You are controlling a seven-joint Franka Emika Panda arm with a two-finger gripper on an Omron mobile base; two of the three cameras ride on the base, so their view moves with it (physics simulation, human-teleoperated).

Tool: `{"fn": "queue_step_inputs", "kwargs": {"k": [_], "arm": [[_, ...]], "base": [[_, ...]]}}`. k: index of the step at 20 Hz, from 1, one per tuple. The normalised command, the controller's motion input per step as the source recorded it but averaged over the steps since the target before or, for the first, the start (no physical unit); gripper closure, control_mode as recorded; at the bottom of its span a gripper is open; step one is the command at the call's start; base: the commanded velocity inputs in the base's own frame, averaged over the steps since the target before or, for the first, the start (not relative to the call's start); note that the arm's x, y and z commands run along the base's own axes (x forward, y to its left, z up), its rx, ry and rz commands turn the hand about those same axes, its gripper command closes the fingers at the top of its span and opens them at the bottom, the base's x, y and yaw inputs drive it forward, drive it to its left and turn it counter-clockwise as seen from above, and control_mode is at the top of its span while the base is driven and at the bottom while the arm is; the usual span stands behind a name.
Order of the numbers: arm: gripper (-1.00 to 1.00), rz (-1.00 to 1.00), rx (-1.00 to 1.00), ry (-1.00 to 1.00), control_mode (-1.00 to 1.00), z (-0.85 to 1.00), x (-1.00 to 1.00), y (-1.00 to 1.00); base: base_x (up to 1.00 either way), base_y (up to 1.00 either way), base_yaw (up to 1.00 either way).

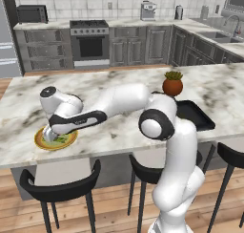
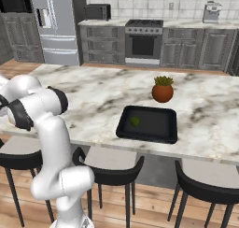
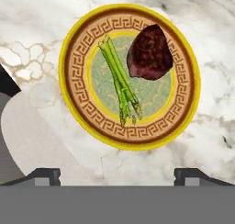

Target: Create a steak meal by picking up the steak and asparagus from the tray and placing them on the plate. Leave the lime on the tray.

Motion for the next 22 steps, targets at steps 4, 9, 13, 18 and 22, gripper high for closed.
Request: {"fn": "queue_step_inputs", "kwargs": {"k": [4,9,13,18,22], "arm": [[-1.0,-0.13,0.26,-0.1,-1.0,0.43,-0.48,-1.0],[-1.0,-0.02,0.24,-0.14,-1.0,0.71,-0.43,-0.96],[-1.0,0.0,0.15,-0.21,-1.0,0.61,-0.52,-0.75],[-1.0,0.0,0.12,-0.23,-1.0,0.77,-0.57,-0.56],[-1.0,0.0,0.04,-0.24,-1.0,0.79,-0.44,-0.36]], "base": [[0.0,0.0,0.0],[0.0,0.0,0.0],[0.0,0.0,0.0],[0.0,0.0,0.0],[0.0,0.0,0.0]]}}
